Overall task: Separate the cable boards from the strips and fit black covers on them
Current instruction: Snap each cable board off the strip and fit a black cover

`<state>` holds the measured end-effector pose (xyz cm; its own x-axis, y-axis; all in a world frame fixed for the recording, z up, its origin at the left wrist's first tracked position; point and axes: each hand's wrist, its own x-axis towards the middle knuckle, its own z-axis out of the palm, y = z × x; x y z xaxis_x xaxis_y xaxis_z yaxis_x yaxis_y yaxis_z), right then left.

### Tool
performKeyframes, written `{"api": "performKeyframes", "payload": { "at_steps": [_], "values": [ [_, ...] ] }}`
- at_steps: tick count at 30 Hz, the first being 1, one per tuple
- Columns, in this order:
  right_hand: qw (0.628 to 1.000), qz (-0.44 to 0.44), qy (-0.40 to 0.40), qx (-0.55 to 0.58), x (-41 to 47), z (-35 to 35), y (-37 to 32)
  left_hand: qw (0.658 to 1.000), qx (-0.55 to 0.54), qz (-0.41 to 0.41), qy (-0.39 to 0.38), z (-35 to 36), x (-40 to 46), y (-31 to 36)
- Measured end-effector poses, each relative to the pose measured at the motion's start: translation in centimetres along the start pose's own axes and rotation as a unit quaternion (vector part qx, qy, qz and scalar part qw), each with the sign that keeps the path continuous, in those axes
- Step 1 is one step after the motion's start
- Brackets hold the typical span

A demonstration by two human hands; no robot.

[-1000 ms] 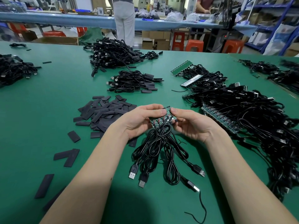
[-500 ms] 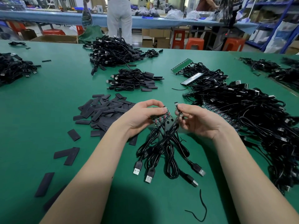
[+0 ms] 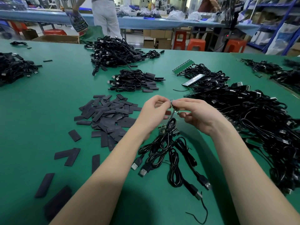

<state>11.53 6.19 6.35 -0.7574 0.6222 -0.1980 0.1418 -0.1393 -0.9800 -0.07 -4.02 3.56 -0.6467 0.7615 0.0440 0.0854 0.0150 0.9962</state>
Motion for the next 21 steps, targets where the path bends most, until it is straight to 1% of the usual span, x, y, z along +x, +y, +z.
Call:
{"api": "performKeyframes", "payload": {
  "at_steps": [1,2,4,7,9,13,16,19,21],
  "values": [
    [1.0,0.006,0.011,0.009,0.1,0.1,0.2,0.998,-0.051,-0.042,-0.022,0.3,-0.1,0.1],
    [1.0,0.011,0.019,0.016,0.2,0.1,0.4,0.994,-0.067,-0.072,-0.043,0.6,0.0,0.1],
    [0.999,0.019,0.032,0.023,0.4,0.0,0.7,0.989,-0.082,-0.105,-0.061,1.0,-0.1,0.0],
    [0.998,0.033,0.034,0.035,0.6,-0.3,0.9,0.981,-0.131,-0.125,-0.062,1.2,-0.2,-0.3],
    [0.998,0.047,0.03,0.027,0.8,-0.7,0.9,0.979,-0.143,-0.128,-0.07,1.2,-0.3,-0.8],
    [0.995,0.054,0.055,-0.062,0.7,-1.8,0.5,0.974,-0.16,-0.132,-0.09,1.2,-0.8,-1.2],
    [0.982,0.022,0.097,-0.161,0.3,-2.3,-0.4,0.977,-0.149,-0.123,-0.089,1.1,-1.0,-1.1],
    [0.964,-0.057,0.111,-0.234,-0.1,-1.2,-1.6,0.981,-0.143,-0.101,-0.084,1.4,-1.2,-1.3],
    [0.943,-0.118,0.109,-0.293,-0.3,0.3,-2.3,0.984,-0.133,-0.08,-0.083,1.5,-1.4,-1.4]
  ]
}}
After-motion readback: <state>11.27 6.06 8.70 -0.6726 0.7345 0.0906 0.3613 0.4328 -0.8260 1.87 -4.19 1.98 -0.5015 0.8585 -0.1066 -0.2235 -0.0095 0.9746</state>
